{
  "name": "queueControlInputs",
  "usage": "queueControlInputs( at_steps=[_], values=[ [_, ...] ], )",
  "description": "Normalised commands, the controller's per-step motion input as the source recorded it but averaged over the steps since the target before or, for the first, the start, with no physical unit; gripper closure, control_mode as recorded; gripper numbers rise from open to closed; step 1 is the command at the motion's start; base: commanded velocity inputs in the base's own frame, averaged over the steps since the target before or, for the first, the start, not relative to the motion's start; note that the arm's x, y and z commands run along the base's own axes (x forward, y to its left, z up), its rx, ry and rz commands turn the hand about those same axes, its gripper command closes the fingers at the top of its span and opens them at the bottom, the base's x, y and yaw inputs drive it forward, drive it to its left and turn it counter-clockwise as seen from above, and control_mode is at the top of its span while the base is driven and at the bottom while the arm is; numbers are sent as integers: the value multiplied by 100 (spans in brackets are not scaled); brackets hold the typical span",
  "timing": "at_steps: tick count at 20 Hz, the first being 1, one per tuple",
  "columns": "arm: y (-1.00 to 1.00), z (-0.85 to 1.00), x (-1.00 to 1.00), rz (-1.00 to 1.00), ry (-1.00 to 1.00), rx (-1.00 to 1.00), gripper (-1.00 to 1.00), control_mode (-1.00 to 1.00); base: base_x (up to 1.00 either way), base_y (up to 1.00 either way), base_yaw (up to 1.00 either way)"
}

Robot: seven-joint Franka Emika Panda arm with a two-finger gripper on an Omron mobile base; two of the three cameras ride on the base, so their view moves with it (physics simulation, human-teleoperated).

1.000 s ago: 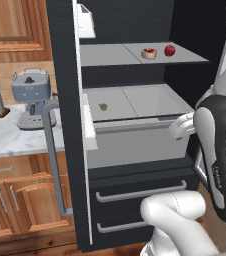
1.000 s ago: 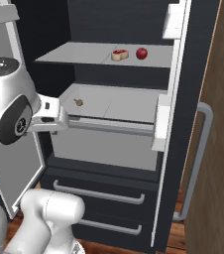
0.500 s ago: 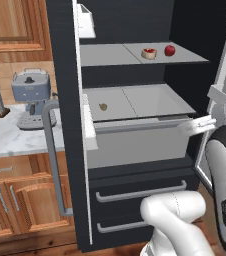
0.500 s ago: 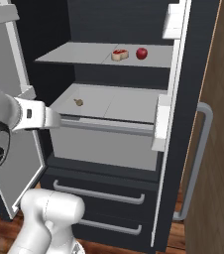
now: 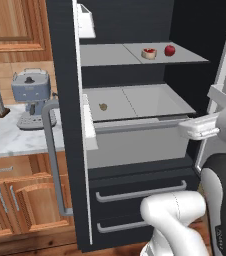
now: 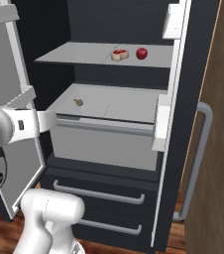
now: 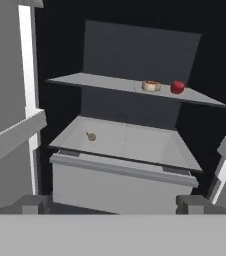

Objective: Open the fridge, remove the apple, garlic, and steak, and place them on any counter.

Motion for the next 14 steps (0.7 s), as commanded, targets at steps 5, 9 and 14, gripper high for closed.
queueControlInputs(
  at_steps=[5, 9, 14],
  values=[
    [-1, 33, 0, -7, 2, 0, -100, -100, 0, 0, 0],
    [0, 27, 0, -8, 12, -1, -100, -100, 0, 0, 0],
    [-10, 6, 0, -3, 23, -1, -100, -100, 0, 0, 0]
  ],
)
